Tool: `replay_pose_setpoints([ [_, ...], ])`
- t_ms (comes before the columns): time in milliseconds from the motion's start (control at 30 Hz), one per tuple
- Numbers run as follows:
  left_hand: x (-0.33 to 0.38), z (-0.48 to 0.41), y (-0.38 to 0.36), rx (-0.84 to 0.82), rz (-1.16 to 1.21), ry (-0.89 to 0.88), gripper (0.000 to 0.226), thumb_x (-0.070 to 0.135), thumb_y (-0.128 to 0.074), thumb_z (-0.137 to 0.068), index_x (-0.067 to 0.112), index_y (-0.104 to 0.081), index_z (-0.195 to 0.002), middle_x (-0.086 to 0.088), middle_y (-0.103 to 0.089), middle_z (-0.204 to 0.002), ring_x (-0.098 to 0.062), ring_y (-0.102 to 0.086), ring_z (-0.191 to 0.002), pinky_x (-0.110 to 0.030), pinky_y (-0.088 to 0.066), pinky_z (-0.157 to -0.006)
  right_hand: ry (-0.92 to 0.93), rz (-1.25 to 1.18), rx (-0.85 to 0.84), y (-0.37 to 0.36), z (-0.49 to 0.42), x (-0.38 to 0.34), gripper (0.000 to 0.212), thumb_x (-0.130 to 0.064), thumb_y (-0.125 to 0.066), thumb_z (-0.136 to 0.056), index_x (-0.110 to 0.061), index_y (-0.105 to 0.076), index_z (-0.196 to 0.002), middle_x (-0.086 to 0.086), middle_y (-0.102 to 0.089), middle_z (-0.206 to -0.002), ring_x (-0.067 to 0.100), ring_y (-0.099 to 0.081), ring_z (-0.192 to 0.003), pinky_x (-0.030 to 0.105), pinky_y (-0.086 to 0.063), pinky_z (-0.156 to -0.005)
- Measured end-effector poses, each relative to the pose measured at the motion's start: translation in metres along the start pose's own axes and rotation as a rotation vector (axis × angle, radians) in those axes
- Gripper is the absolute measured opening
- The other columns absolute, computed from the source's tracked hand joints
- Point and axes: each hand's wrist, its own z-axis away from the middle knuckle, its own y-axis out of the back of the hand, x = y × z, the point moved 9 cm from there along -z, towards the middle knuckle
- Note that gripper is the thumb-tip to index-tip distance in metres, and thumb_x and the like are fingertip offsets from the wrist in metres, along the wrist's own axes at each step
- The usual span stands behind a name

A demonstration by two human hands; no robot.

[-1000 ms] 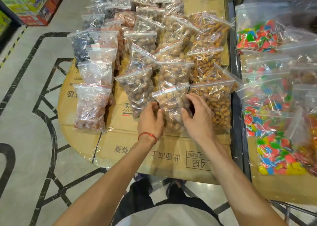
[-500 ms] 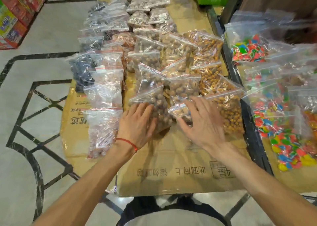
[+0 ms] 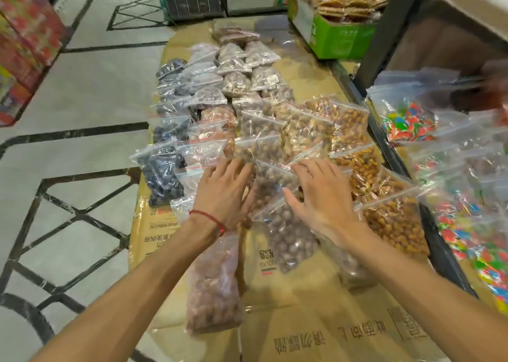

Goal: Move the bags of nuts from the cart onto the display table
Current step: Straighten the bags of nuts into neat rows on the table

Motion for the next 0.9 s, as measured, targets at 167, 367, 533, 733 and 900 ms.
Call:
replay_pose_setpoints([
  [167,-0.023,-0.046,0.005,-0.014,-0.021,0.006,0.052,0.05,-0.033,-0.101,0.017,-0.051,-0.137,-0.009,-0.055,-0.141,-0.032,-0.051,-0.13,-0.047,-0.046,-0.099,0.022,0.012,0.018,0.0,-0.059,0.005,0.062,-0.058,-0.04,-0.098,-0.012,-0.067,-0.13,0.007,-0.069,-0.125,0.024,-0.059,-0.119,0.042,-0.042,-0.11],
  [367,-0.038,-0.097,-0.019,-0.101,-0.047,0.025,0.058,0.05,-0.033,-0.105,0.017,-0.038,-0.152,-0.01,-0.046,-0.153,-0.03,-0.041,-0.143,-0.046,-0.037,-0.115,0.002,-0.07,0.036,-0.017,-0.118,0.016,0.06,-0.06,-0.047,-0.097,-0.013,-0.07,-0.126,0.008,-0.072,-0.117,0.022,-0.062,-0.109,0.041,-0.047,-0.1],
  [533,-0.039,-0.126,-0.044,-0.097,0.205,0.127,0.06,0.039,-0.043,-0.105,0.007,-0.032,-0.155,-0.014,-0.047,-0.15,-0.03,-0.046,-0.135,-0.041,-0.045,-0.109,-0.175,-0.569,-0.156,-0.064,-0.152,0.027,0.061,-0.044,-0.063,-0.103,-0.015,-0.046,-0.153,0.005,-0.055,-0.15,0.021,-0.052,-0.136,0.033,-0.038,-0.113],
  [733,-0.04,-0.145,-0.09,-0.125,0.656,0.428,0.074,0.027,-0.057,-0.098,0.004,-0.021,-0.16,-0.017,-0.037,-0.159,-0.031,-0.04,-0.144,-0.04,-0.036,-0.119,-0.565,-0.98,-0.239,-0.111,-0.164,0.033,0.079,-0.041,-0.063,-0.103,-0.018,-0.022,-0.167,0.004,-0.033,-0.17,0.026,-0.037,-0.153,0.052,-0.033,-0.125],
  [900,-0.051,-0.139,-0.111,-0.043,0.932,0.657,0.051,0.022,-0.063,-0.094,0.01,-0.049,-0.142,-0.008,-0.049,-0.143,-0.024,-0.05,-0.129,-0.023,-0.038,-0.102,-0.639,-1.082,-0.272,-0.132,-0.161,0.037,0.08,-0.046,-0.059,-0.104,-0.017,-0.02,-0.168,0.005,-0.03,-0.172,0.026,-0.031,-0.157,0.051,-0.028,-0.128],
])
